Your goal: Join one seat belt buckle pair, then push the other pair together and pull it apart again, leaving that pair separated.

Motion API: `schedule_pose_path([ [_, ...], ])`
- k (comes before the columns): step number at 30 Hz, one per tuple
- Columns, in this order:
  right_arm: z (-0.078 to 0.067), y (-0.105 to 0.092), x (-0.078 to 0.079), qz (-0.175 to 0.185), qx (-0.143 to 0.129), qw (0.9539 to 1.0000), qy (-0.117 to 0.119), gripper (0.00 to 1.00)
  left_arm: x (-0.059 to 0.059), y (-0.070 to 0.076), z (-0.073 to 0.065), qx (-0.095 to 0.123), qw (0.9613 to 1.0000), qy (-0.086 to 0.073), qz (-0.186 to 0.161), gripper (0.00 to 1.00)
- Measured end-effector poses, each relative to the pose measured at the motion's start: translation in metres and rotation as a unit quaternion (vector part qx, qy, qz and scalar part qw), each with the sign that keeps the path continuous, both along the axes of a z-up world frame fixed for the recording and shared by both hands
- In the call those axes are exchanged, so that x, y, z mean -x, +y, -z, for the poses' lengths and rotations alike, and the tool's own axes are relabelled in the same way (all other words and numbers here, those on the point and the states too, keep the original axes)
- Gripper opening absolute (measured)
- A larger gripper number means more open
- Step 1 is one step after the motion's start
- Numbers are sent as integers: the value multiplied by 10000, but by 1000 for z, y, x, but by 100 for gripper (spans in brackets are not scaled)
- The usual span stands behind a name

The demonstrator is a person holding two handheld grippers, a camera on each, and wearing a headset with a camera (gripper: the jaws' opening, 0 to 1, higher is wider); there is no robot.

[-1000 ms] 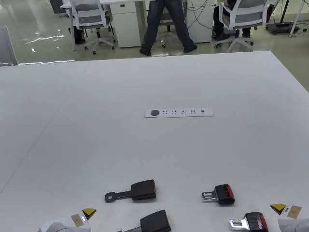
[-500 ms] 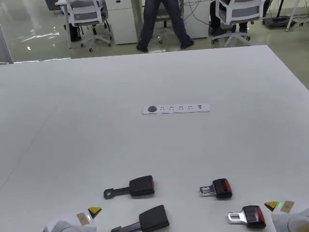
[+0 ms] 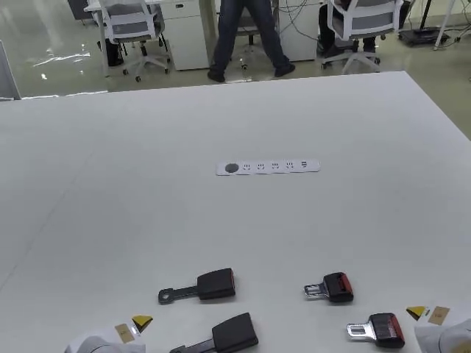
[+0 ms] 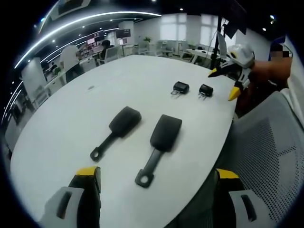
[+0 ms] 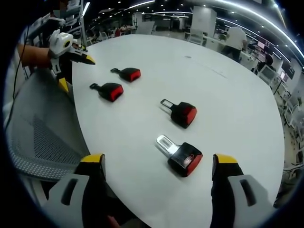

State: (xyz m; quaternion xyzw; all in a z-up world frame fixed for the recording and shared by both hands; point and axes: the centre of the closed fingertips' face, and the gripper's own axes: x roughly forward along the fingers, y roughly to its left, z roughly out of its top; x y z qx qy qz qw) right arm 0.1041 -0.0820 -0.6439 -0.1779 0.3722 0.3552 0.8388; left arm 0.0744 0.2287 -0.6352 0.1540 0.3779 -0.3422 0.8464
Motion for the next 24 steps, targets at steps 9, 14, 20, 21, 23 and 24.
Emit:
schedule_pose_path([
  [9,-4,-1,-2,59,0,10000,-79,100,-2,1,1,5,10000,-21,-33,100],
  [14,-11,0,0,-71,66,9999,-124,98,-5,0,-3,105,9998,-78,-162,100],
  [20,-15,-3,-3,-115,154,9997,-176,96,-10,0,-2,151,9996,-150,-195,100],
  [21,-15,-4,-3,-127,167,9996,-180,95,-9,0,-2,140,9996,-150,-187,100],
  [23,-15,-3,-3,-131,178,9996,-193,94,-9,0,-2,157,9996,-145,-182,100],
  [24,-15,-3,-3,-144,183,9995,-192,93,-9,-2,-3,173,9996,-144,-191,99],
])
